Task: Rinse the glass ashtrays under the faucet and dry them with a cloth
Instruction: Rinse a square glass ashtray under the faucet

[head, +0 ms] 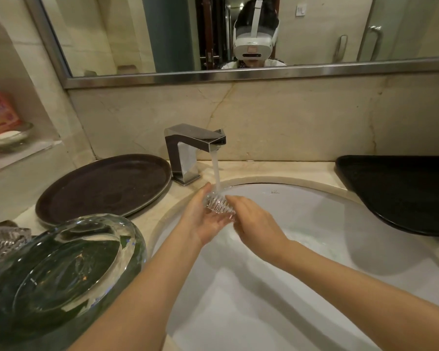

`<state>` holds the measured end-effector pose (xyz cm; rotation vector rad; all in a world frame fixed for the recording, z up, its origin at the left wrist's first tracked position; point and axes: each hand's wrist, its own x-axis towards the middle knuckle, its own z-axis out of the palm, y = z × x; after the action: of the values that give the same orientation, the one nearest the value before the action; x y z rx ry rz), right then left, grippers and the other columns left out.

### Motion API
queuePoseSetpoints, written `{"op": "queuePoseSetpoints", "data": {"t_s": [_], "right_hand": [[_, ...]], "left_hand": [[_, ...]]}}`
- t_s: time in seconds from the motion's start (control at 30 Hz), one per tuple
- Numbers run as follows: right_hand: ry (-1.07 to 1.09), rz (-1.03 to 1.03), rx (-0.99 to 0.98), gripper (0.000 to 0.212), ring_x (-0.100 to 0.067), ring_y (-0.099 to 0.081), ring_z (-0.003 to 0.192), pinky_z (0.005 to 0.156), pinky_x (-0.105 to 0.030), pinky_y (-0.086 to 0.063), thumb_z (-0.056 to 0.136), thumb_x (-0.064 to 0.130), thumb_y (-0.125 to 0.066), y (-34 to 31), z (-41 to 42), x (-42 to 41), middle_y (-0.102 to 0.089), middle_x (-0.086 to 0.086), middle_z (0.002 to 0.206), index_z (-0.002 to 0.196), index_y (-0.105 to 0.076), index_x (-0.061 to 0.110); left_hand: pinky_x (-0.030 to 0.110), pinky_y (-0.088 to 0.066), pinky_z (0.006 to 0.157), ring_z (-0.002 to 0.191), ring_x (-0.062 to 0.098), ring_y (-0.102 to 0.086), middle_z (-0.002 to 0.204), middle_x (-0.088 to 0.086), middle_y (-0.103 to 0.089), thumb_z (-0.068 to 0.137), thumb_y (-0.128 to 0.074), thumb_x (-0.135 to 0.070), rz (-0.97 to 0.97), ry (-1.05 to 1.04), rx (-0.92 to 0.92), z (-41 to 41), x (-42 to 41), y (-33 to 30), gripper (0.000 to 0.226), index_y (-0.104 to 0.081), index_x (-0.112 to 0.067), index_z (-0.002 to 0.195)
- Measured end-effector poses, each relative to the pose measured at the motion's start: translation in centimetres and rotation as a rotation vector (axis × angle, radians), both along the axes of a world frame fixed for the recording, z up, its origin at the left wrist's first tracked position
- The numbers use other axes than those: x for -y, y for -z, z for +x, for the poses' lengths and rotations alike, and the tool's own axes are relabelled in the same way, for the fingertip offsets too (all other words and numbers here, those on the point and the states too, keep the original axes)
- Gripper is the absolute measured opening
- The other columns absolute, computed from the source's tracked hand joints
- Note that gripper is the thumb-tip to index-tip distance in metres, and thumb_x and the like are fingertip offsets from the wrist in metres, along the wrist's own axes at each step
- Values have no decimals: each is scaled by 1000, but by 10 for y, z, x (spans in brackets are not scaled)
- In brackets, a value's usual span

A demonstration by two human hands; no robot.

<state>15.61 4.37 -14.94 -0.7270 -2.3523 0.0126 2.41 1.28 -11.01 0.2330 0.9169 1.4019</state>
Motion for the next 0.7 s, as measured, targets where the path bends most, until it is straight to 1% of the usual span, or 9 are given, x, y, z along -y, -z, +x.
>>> {"op": "queuePoseSetpoints", "data": {"t_s": [0.07,0.1,0.17,0.23,0.33,0.43,0.5,0.6,0.7], "right_hand": [[-90,6,73,53,-27,-65,98,72,-32,-56,77,25,-63,2,2,4,-64,-14,113,122,-54,-1],[-114,-37,67,60,-25,-62,104,81,-30,-53,81,40,-57,-1,3,6,-63,-12,118,125,-53,1],[-112,-256,-55,65,-18,-57,108,90,-24,-42,83,54,-42,-9,5,10,-62,-6,120,126,-53,7],[-25,-414,-232,51,-19,-55,113,90,-20,-35,91,45,-42,-16,2,9,-62,-6,121,125,-55,9],[136,-688,-272,47,-21,-48,122,94,-25,-33,95,35,-48,-20,1,-3,-52,-6,135,134,-44,9],[59,-1243,-371,56,-22,-50,115,94,-35,-44,89,41,-56,-19,8,-12,-50,-5,132,133,-42,9],[-44,-1455,-468,46,-26,-58,105,93,-41,-50,89,30,-59,-19,15,-18,-58,-9,118,125,-49,3],[-171,-1499,-610,20,-21,-64,82,89,-41,-52,90,12,-58,-22,20,-27,-65,-6,91,107,-58,2],[-206,-1462,-688,21,-13,-60,70,72,-33,-54,89,4,-56,-27,29,-34,-64,1,82,110,-58,5]], "left_hand": [[34,-52,74,74,22,-59,84,14,-58,91,-53,-24,10,-70,-15,-1,1,0,26,-54,0,102],[33,-52,69,70,21,-59,81,13,-59,91,-51,-21,8,-88,-47,-2,0,0,21,-53,-2,99],[35,-54,69,69,22,-61,82,14,-61,90,-48,-18,14,-70,-86,-1,0,0,20,-55,-1,100],[36,-53,77,68,23,-62,83,15,-62,89,-43,-17,32,-11,-97,0,1,-2,28,-56,2,104],[35,-54,77,66,23,-63,85,18,-64,86,-35,-13,95,35,-83,3,5,-5,35,-56,5,107],[27,-56,69,69,21,-65,90,18,-66,87,-38,-14,115,35,-183,0,5,-6,39,-56,4,115],[22,-55,61,64,18,-64,83,12,-68,90,-45,-18,71,26,-270,-2,5,-6,34,-59,1,113],[24,-51,62,65,13,-60,84,2,-65,90,-56,-29,27,59,-386,-3,2,-4,33,-61,-10,117],[25,-45,67,70,10,-55,81,-5,-60,87,-61,-36,-34,74,-605,-2,2,-6,16,-60,-21,95]]}}
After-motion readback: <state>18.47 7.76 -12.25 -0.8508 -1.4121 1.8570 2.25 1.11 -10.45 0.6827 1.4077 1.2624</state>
